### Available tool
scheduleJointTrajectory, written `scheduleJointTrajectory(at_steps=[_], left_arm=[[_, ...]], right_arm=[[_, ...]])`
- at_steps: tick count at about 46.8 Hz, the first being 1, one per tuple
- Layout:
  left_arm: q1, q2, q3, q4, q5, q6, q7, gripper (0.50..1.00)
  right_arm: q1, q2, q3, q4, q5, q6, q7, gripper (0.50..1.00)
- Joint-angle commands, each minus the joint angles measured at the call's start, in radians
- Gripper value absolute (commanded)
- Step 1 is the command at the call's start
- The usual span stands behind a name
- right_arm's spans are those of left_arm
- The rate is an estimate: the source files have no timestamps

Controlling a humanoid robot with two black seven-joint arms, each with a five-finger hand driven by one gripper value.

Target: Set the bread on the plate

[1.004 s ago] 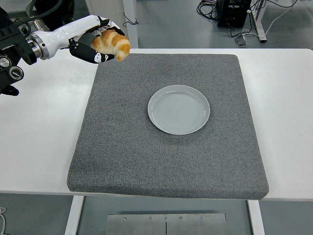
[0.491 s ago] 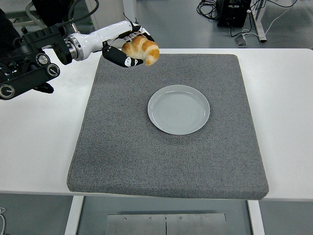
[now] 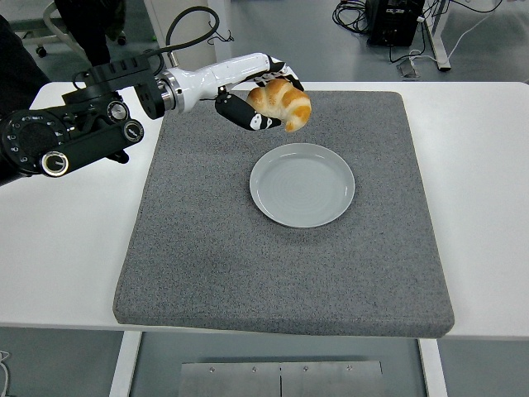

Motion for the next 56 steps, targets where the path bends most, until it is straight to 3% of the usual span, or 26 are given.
scheduleJointTrajectory(at_steps=[1,14,30,56], left_arm=[[0.004,-0.02,0.003,0.0,0.005,0.003,0.021,0.646],[0.015,-0.086,0.009,0.047,0.061,0.015,0.025,0.646],[0.062,-0.155,0.115,0.078,0.153,0.157,0.025,0.652],[0.101,-0.2,0.143,0.13,0.158,0.186,0.025,0.657]], right_arm=[[0.001,0.0,0.0,0.0,0.0,0.0,0.0,1.0],[-0.001,0.0,0.0,0.0,0.0,0.0,0.0,1.0],[-0.001,0.0,0.0,0.0,0.0,0.0,0.0,1.0],[-0.001,0.0,0.0,0.0,0.0,0.0,0.0,1.0]])
